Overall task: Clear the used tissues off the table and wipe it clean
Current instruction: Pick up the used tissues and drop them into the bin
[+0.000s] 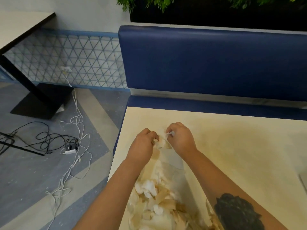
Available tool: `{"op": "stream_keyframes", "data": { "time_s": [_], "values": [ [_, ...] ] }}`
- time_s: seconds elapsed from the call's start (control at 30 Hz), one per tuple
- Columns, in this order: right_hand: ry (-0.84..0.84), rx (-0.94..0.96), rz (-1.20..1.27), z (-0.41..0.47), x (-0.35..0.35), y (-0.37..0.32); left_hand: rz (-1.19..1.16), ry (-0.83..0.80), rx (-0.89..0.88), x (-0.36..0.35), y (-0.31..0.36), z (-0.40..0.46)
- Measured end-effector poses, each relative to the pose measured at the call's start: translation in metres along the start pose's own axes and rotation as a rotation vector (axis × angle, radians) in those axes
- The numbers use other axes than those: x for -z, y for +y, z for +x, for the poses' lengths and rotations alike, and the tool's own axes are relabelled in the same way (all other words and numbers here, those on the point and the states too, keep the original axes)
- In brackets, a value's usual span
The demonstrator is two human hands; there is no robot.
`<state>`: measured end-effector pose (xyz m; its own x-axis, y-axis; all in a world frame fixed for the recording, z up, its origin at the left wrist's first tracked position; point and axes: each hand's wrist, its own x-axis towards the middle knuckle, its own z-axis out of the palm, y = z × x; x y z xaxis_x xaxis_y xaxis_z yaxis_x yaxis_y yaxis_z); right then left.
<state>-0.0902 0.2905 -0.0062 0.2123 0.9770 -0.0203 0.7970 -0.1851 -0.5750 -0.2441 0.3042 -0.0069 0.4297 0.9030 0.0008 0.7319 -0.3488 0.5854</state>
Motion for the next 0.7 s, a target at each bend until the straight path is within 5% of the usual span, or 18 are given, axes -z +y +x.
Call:
{"op": "stream_keyframes", "data": {
  "time_s": [0.7],
  "values": [
    [0.424,-0.223,0.200,-0.150,0.120,0.092,-0.058,-0.118,-0.360,-0.060,0.162,-0.020]
  ]
}}
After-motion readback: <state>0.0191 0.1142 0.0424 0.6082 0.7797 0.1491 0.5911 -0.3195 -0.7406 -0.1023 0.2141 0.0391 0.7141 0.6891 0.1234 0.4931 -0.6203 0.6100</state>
